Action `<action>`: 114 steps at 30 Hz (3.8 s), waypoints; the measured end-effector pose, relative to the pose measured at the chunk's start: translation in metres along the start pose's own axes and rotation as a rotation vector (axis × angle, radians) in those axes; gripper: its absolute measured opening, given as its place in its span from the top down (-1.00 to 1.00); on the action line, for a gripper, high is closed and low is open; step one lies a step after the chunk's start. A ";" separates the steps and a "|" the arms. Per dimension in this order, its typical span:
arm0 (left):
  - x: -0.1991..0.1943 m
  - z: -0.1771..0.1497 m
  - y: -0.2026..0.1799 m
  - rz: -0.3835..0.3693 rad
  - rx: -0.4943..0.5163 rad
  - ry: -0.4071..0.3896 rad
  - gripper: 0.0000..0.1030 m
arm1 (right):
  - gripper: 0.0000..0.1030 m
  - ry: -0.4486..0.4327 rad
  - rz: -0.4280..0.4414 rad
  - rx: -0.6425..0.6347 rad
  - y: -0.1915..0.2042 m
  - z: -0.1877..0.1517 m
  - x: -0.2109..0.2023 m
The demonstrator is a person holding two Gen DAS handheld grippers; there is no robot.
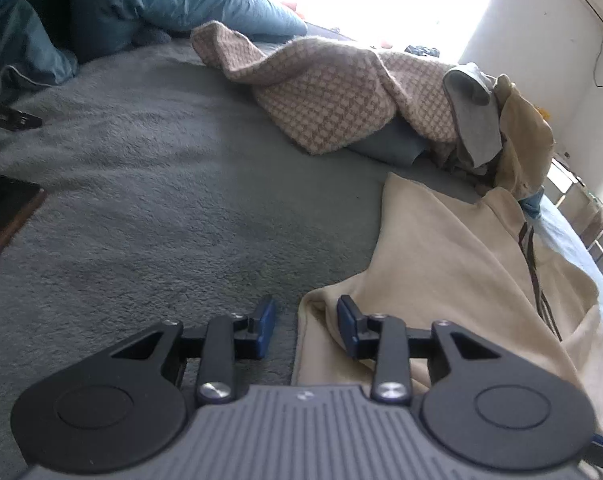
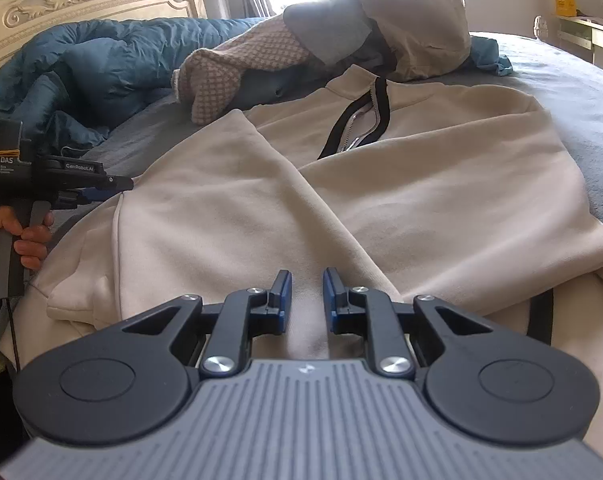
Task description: Fold clothes
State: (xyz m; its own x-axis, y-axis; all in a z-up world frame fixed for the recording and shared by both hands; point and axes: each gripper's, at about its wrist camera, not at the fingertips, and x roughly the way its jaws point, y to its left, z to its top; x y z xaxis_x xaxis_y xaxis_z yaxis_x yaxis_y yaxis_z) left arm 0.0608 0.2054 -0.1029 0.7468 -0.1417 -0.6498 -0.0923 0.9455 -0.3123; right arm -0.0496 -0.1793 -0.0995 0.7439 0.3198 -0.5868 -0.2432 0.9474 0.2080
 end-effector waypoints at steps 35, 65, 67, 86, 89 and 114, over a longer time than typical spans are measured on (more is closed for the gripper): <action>-0.066 -0.093 -0.147 -0.133 0.526 0.057 -0.05 | 0.68 0.025 0.012 -0.005 -0.017 -0.036 -0.074; 0.011 0.033 -0.228 -0.175 0.640 -0.118 -0.26 | 0.65 -0.122 0.103 -0.130 -0.104 0.115 -0.040; 0.043 0.049 -0.234 -0.197 0.618 -0.087 -0.26 | 0.65 -0.106 0.121 -0.141 -0.115 0.134 -0.015; 0.241 0.104 -0.235 -0.363 0.462 0.138 -0.24 | 0.52 0.136 0.283 0.313 -0.242 0.202 0.209; 0.249 0.106 -0.237 -0.384 0.472 0.145 -0.07 | 0.52 0.149 0.326 0.335 -0.246 0.203 0.216; 0.261 0.111 -0.226 -0.513 0.456 0.175 0.30 | 0.55 0.248 0.490 0.385 -0.261 0.206 0.229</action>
State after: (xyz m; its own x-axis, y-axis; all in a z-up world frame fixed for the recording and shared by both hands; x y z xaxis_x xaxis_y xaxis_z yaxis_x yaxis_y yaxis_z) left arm 0.3494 -0.0131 -0.1251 0.5016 -0.6113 -0.6122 0.5568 0.7697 -0.3123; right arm 0.3124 -0.3563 -0.1269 0.4280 0.7486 -0.5063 -0.2428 0.6349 0.7335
